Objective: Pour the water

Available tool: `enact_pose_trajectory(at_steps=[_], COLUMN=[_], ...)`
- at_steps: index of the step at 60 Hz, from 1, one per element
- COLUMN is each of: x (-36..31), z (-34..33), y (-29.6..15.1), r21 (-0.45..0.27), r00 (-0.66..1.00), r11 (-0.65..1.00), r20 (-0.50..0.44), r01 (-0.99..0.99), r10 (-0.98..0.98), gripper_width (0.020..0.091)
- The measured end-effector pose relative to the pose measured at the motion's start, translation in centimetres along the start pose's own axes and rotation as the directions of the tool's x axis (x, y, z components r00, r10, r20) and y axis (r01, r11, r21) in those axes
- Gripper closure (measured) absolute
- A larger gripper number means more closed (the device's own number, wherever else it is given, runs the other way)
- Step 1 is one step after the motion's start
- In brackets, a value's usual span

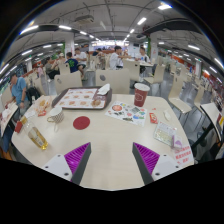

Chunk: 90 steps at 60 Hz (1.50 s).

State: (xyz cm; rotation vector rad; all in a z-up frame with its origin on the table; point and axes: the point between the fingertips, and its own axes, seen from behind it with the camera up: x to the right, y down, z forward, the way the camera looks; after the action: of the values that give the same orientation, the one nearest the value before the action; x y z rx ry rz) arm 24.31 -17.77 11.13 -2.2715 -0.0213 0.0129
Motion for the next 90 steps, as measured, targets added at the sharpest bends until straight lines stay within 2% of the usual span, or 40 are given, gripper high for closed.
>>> enact_pose_trajectory(at_steps=[13, 20, 30, 37, 50, 60, 67, 69, 73, 75, 80, 86, 90], x=[-0.6, -3.3, -9.9, -16.1, -26.4, -30.3, -31.1, -31.2, -31.4, -31.4, -31.4, -31.3, -31.4], z=[0.2, -0.9, -2.5, -2.5, 0.6, 4.8, 7.8, 8.5, 9.9, 10.3, 10.5, 10.4, 10.2], y=[1.0, 2.3, 4.7, 6.1, 5.4, 2.5, 1.4, 1.2, 1.1, 1.2, 0.7, 0.7, 0.4], r21=[0.0, 0.0, -0.014, -0.011, 0.072, 0.169, 0.21, 0.22, 0.228, 0.23, 0.256, 0.249, 0.238], r00=[0.999, 0.997, 0.994, 0.995, 0.999, 0.999, 0.999, 0.999, 0.999, 0.999, 0.998, 0.997, 0.997], r11=[1.0, 1.0, 0.999, 0.999, 0.997, 0.985, 0.977, 0.975, 0.973, 0.973, 0.966, 0.967, 0.969], r20=[-0.048, -0.077, -0.102, -0.087, -0.041, -0.023, -0.019, -0.02, -0.024, -0.028, -0.028, -0.039, -0.035], r01=[-0.026, -0.031, -0.028, -0.04, -0.02, -0.019, -0.028, -0.028, -0.022, -0.025, -0.045, -0.057, -0.059], r10=[0.026, 0.031, 0.027, 0.039, 0.023, 0.023, 0.033, 0.034, 0.028, 0.032, 0.054, 0.069, 0.069], gripper_width=[0.0254, 0.0255, 0.0254, 0.0254, 0.0247, 0.0252, 0.0296, 0.0328, 0.0465, 0.0586, 0.062, 0.0705, 0.0706])
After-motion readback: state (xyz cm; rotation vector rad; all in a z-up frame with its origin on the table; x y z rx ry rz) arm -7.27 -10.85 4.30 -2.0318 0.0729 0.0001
